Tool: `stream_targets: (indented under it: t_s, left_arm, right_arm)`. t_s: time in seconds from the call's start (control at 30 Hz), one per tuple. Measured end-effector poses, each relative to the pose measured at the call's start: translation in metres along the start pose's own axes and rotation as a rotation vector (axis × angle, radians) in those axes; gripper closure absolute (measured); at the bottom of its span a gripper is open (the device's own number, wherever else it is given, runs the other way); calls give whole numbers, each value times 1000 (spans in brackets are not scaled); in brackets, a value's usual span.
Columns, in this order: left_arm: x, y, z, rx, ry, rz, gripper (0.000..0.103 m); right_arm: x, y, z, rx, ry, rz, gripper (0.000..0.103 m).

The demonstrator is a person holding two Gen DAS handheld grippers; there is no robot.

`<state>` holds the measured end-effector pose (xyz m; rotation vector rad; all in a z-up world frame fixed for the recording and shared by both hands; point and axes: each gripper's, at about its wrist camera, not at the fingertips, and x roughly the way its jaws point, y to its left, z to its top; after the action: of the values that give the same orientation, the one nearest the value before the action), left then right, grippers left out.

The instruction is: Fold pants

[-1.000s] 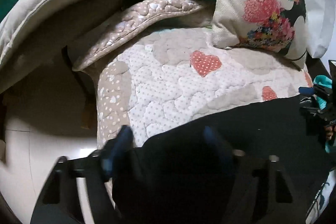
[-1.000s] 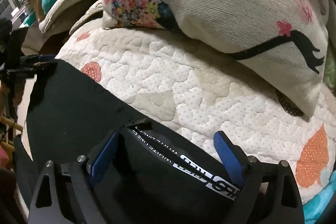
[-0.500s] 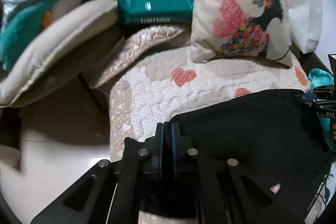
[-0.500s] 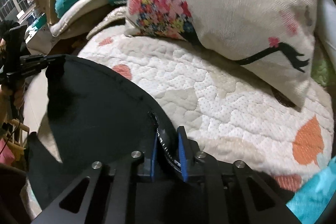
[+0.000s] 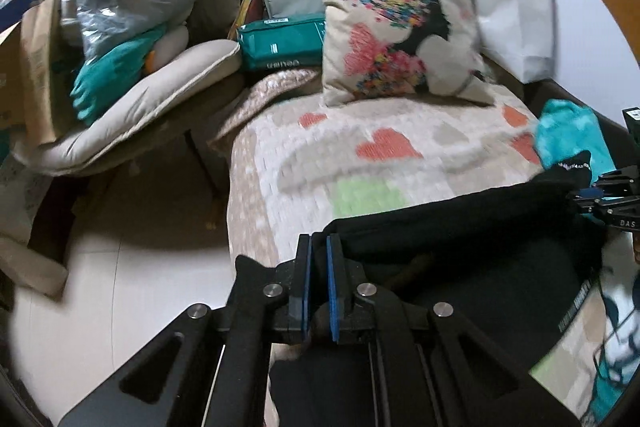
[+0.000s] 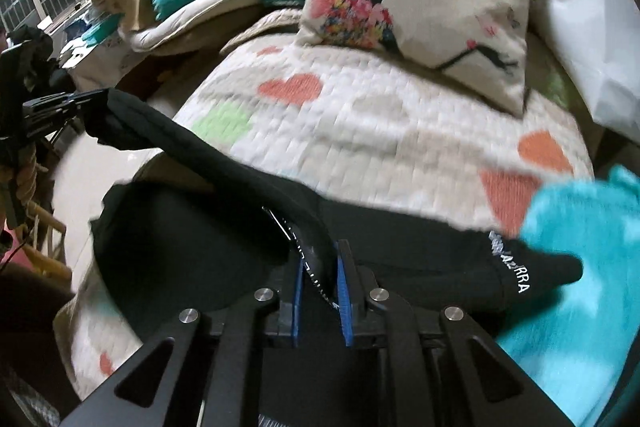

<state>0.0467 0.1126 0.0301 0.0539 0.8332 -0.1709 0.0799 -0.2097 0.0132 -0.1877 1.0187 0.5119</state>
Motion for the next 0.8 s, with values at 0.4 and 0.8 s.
stream_targets:
  t_s: [0.4, 0.8]
  left_arm:
    - [12, -35, -126, 29, 249, 113, 92]
    - [-48, 13, -126, -176, 261, 130, 62]
  right_arm:
    - [17, 53, -114, -23, 203, 3, 85]
    - [-25, 76, -122, -74, 152, -59, 43]
